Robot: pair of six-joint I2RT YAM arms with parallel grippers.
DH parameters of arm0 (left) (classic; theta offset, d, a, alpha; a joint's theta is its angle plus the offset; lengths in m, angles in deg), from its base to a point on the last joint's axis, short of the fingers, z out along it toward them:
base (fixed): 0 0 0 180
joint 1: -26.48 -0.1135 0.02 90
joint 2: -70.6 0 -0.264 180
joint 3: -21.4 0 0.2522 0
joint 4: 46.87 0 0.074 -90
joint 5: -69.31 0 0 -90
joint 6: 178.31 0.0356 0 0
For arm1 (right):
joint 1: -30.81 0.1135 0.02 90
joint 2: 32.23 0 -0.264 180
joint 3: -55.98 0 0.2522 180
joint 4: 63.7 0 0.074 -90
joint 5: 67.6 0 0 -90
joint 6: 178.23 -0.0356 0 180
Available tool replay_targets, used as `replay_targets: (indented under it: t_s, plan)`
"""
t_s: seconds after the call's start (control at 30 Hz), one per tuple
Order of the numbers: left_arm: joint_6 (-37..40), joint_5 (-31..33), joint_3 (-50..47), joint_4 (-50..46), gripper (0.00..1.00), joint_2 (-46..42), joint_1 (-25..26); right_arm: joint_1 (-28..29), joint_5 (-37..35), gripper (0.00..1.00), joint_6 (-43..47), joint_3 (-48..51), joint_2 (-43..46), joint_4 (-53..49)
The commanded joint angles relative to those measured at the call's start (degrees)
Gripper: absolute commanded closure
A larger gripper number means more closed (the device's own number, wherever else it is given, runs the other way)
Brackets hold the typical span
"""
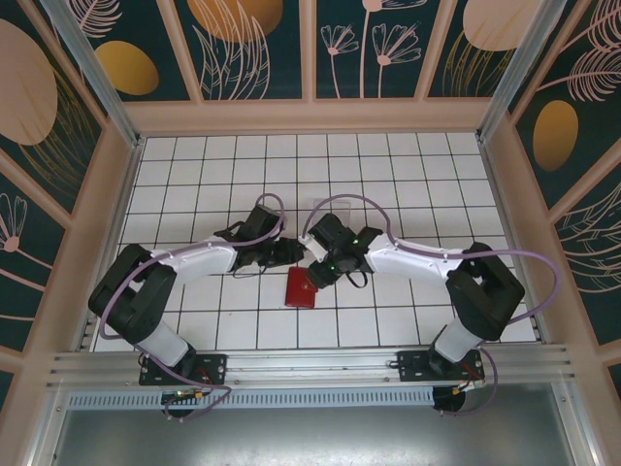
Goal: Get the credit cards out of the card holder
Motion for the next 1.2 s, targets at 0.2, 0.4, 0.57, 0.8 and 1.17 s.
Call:
replay_targets:
  t_s: [0.2,0.4,0.57,0.8,1.17]
  plan:
    - [4.20,1.71,-3.43,-5.98,0.51,-7.90,-10.73,4.70,3.20,0.59,12.69,-5.56,-6.10,-3.46]
    - [5.19,1.25,-5.49,-7.24,0.50,-11.24,-13.92,5.10,3.10,0.57,16.70,-9.06,-10.72,-7.22]
    - [4.83,0.90,-6.16,-7.11,0.50,-12.01,-14.02,5.19,1.28,0.55,17.91,-10.16,-13.76,-8.65]
    - [5.17,-0.28,-5.90,-7.51,0.50,-11.64,-14.02,5.28,-0.63,0.70,15.70,-9.98,-15.03,-8.30]
    - [3.40,-4.90,-5.86,-6.80,0.51,-11.93,-12.27,4.17,-6.91,0.79,-6.21,-11.98,-13.06,4.43]
